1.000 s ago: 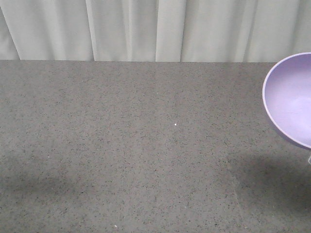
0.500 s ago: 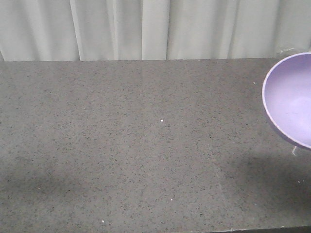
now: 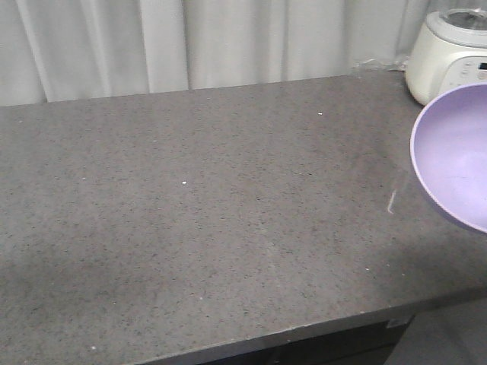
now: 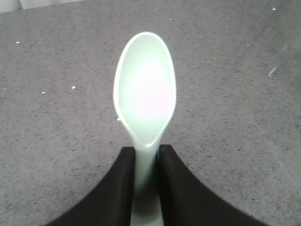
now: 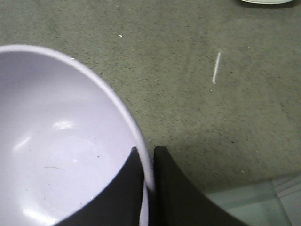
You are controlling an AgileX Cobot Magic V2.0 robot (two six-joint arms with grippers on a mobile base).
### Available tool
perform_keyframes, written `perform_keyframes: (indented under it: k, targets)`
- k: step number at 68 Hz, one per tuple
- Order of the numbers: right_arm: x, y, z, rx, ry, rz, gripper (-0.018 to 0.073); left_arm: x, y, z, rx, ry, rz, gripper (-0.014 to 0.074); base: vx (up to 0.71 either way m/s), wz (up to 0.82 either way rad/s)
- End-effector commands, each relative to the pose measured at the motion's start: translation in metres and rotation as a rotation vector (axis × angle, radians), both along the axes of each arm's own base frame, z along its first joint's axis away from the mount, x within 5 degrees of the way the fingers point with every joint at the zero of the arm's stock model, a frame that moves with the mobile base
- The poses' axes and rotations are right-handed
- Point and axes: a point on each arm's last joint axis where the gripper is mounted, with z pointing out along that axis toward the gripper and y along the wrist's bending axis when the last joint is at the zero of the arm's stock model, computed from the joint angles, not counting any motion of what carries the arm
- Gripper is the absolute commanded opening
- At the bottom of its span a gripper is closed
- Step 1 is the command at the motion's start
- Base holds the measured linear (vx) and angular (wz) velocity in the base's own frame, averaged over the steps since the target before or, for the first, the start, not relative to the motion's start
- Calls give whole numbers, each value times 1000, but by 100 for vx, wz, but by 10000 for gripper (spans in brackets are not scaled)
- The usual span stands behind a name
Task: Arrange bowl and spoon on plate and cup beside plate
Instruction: 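Drive the base, carrying spoon and bowl, to the counter with the blue plate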
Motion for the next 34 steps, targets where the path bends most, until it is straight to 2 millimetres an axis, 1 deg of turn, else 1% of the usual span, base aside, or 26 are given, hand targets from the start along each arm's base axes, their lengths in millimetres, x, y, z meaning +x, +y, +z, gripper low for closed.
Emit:
perform_keyframes:
  k: [1, 34]
  targets:
    - [0, -1, 14, -1, -96, -3, -6, -4, -1, 15, -28, -93, -9, -6, -5, -47]
    - [0, -1, 14, -1, -96, -3, -6, -4, -1, 15, -28, -93, -9, -6, -6, -52]
